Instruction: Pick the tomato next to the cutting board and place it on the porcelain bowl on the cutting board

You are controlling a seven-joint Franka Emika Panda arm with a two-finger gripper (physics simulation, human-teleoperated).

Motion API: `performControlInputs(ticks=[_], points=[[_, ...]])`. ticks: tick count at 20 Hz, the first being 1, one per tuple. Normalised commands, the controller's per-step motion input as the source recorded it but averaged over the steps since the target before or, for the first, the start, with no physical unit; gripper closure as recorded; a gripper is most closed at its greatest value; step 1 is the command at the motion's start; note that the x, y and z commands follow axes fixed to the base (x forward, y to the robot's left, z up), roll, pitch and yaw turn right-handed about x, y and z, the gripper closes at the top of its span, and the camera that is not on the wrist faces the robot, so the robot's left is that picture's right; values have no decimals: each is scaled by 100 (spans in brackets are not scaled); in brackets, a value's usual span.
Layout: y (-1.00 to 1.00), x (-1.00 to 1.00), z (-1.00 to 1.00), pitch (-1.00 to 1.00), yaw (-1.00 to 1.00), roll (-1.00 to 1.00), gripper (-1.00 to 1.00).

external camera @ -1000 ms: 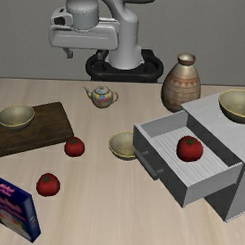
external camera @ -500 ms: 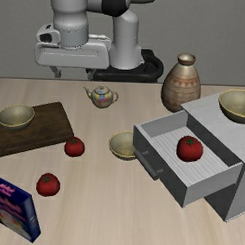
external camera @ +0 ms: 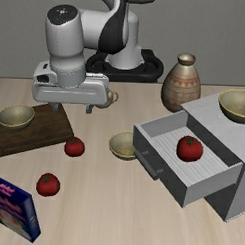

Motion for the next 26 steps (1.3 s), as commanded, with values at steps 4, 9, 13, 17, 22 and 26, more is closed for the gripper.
performControlInputs(ticks=[4, 9, 13, 17, 22, 26], points=[[0, 0, -100, 0, 0, 0, -100], [0, -20, -80, 0, 0, 0, -100], [0, 0, -100, 0, 0, 0, -100], [0, -25, -25, 0, 0, 0, 100], [0, 0, 0, 0, 0, 0, 100], [0, 0, 0, 0, 0, 0, 100]])
